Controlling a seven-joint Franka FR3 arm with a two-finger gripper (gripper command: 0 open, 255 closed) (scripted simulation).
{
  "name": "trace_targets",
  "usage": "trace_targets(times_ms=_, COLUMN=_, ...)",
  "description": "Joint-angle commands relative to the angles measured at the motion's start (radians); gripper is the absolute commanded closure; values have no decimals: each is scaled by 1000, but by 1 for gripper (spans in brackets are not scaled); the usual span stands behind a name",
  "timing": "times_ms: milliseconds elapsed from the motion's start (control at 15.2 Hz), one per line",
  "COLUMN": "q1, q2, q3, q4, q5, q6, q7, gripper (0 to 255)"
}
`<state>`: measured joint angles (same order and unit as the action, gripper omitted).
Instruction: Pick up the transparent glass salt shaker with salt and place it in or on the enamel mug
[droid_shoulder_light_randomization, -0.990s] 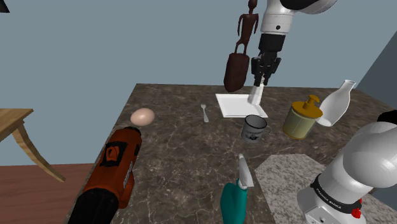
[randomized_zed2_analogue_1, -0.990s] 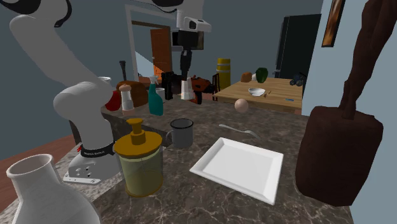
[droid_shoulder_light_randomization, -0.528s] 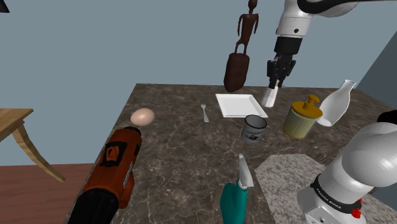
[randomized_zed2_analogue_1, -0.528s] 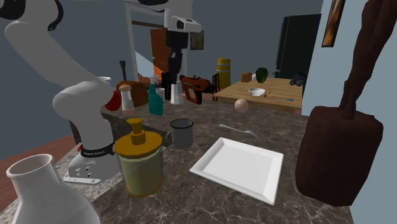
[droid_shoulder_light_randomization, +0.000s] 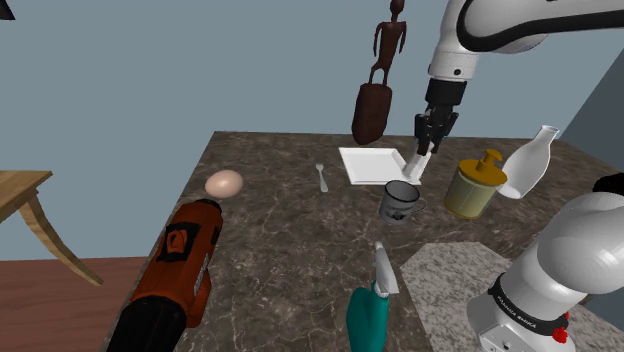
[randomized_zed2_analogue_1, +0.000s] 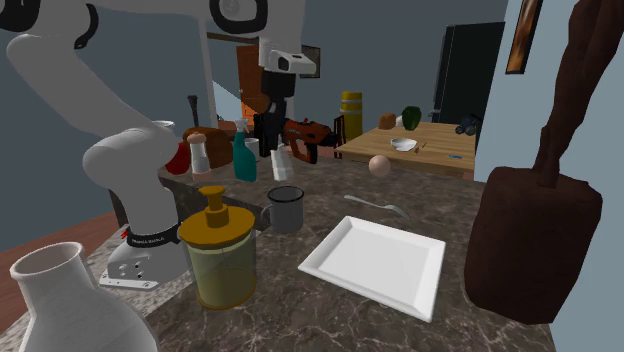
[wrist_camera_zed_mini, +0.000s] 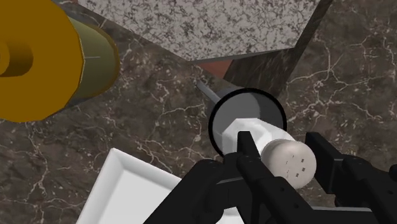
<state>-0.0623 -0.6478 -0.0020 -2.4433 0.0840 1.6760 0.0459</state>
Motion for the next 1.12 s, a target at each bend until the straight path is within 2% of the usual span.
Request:
trace_targets(times_ms=0, q1=0, q2=1, q3=0, q4=-26, q5=0, q6=27, q7=-3, gripper=255)
trace_targets(times_ms=462, q1=0, q2=12, q3=1, q4=-112, q5=3, q6=125, q7=-10, gripper=255)
trace_targets(times_ms=990, q1=0, q2=13, q3=1, q4=-118, q5=3, q6=132, q7=-10, gripper=255)
trace_targets(times_ms=1056, q1=1, q2=13, q3=2, q4=-116, q5=3, q6=130, q7=-10, gripper=0)
